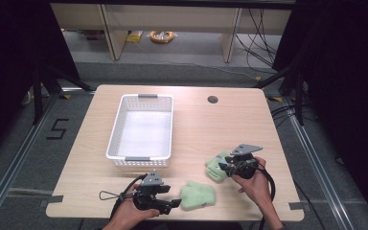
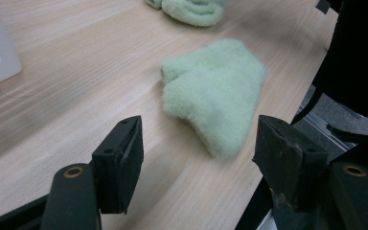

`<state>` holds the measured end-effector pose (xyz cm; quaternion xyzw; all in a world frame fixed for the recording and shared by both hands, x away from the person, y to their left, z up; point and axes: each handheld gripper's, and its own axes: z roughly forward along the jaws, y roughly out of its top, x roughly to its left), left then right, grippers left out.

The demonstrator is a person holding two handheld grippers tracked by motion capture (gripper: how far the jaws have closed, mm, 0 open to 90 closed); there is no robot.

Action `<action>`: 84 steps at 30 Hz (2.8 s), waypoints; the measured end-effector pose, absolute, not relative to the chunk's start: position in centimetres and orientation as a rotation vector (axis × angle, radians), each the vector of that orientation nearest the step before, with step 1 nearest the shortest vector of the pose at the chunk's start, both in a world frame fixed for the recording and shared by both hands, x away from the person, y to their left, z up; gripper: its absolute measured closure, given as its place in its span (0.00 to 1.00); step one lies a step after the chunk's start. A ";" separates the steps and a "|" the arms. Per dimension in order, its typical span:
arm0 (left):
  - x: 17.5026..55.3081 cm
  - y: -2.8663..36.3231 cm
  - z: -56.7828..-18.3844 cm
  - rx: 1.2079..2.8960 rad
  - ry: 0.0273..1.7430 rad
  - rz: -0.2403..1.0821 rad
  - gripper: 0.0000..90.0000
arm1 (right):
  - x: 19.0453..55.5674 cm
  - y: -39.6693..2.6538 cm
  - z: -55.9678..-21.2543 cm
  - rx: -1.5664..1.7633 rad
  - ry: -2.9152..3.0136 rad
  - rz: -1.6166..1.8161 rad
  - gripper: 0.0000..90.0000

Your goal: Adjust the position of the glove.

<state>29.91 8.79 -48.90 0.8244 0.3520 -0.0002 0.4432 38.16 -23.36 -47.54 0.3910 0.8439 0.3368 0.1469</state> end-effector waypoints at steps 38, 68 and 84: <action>30.2 10.2 -49.1 2.029 0.888 0.057 0.37 | 38.5 -23.1 -47.3 1.205 2.374 1.115 0.95; 29.8 7.8 -49.1 1.998 0.803 0.038 0.56 | 31.6 -17.5 -45.5 1.103 2.435 1.314 0.94; 29.8 6.8 -48.9 2.006 0.757 0.024 0.85 | 30.8 -16.9 -45.9 1.029 2.455 1.322 0.94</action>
